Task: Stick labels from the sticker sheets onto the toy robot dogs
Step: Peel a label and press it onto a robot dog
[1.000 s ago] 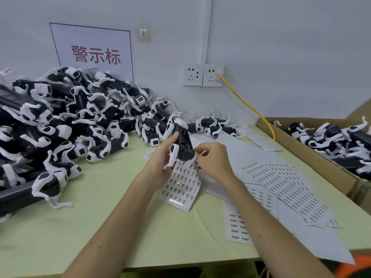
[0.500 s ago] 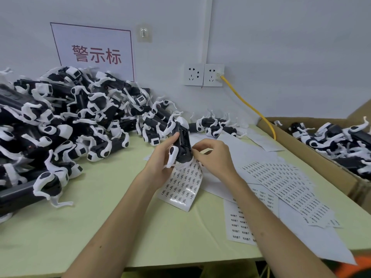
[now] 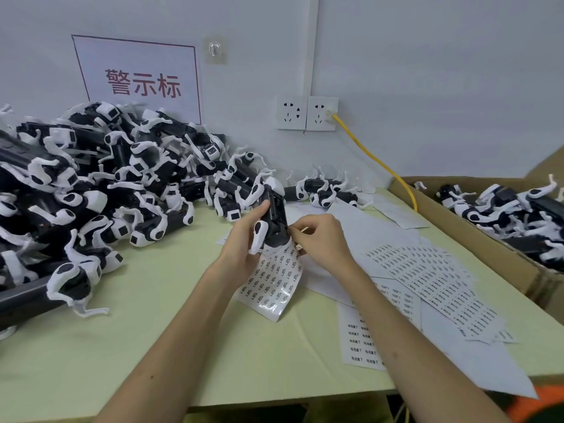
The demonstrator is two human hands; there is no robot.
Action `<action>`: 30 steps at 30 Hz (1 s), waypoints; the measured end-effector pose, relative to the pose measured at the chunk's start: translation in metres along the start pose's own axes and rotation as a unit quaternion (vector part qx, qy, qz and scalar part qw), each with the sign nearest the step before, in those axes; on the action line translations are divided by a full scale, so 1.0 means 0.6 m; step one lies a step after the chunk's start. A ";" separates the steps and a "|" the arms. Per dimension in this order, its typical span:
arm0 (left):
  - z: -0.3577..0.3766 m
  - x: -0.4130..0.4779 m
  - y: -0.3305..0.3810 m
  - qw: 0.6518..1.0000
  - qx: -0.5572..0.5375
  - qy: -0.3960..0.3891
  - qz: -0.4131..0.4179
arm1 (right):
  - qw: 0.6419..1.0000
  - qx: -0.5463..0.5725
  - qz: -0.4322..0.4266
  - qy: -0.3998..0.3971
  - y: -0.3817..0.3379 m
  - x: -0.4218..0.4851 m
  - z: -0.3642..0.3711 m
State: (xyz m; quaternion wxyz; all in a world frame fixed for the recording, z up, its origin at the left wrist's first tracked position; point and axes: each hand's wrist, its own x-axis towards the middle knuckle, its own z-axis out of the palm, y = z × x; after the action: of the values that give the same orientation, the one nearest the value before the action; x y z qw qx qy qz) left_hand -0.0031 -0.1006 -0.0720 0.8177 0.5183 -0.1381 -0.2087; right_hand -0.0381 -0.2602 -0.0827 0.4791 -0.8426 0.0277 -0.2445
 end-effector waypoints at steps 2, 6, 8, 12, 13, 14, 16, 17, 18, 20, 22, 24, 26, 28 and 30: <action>-0.003 0.002 0.000 1.000 -0.011 0.009 0.003 | 0.999 0.028 0.007 -0.015 0.001 0.001 -0.004; -0.005 0.004 0.001 0.999 -0.034 0.015 0.000 | 0.999 0.024 0.001 -0.025 0.006 0.004 -0.007; -0.006 0.006 0.000 0.999 -0.039 0.019 -0.002 | 0.999 0.023 -0.003 -0.032 0.006 0.003 -0.005; -0.006 0.004 0.001 0.999 -0.041 0.019 -0.004 | 0.995 0.084 0.036 -0.044 0.002 0.004 -0.008; -0.005 0.003 0.001 0.999 -0.037 0.020 -0.001 | 0.992 0.101 0.052 -0.047 0.002 0.004 -0.009; -0.003 0.002 0.002 0.999 -0.038 0.021 -0.002 | 0.990 0.115 0.068 -0.049 0.002 0.004 -0.011; -0.002 0.001 0.003 0.999 -0.044 0.022 -0.008 | 0.986 0.133 0.091 -0.050 0.002 0.005 -0.014; -0.002 -0.001 0.003 0.999 -0.044 0.022 -0.008 | 0.985 0.136 0.095 -0.049 0.002 0.005 -0.014; -0.002 -0.001 0.003 0.999 -0.045 0.023 -0.008 | 0.985 0.135 0.097 -0.048 0.003 0.005 -0.014; -0.002 -0.001 0.003 0.998 -0.049 0.028 -0.009 | 0.987 0.123 0.101 -0.039 0.004 0.006 -0.014; -0.001 -0.001 0.003 0.998 -0.048 0.032 -0.009 | 0.989 0.109 0.103 -0.013 0.007 0.007 -0.014; -0.002 0.001 0.003 0.999 -0.034 0.036 -0.012 | 0.988 0.116 0.101 0.027 0.011 0.009 -0.017; -0.001 0.003 0.002 0.998 -0.010 0.057 -0.018 | 0.984 0.139 0.098 0.057 0.013 0.010 -0.022; -0.003 0.007 -0.003 0.994 0.013 0.107 -0.027 | 0.980 0.162 0.094 0.067 0.012 0.010 -0.025; -0.005 0.010 -0.007 0.989 0.020 0.146 -0.017 | 0.979 0.169 0.093 0.062 0.012 0.010 -0.024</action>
State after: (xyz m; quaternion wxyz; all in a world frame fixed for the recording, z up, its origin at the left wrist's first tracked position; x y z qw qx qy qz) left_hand 0.0027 -0.1024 -0.0769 0.8150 0.5618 -0.0123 -0.1415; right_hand -0.0377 -0.2772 -0.0805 0.6330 -0.7260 0.0939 -0.2518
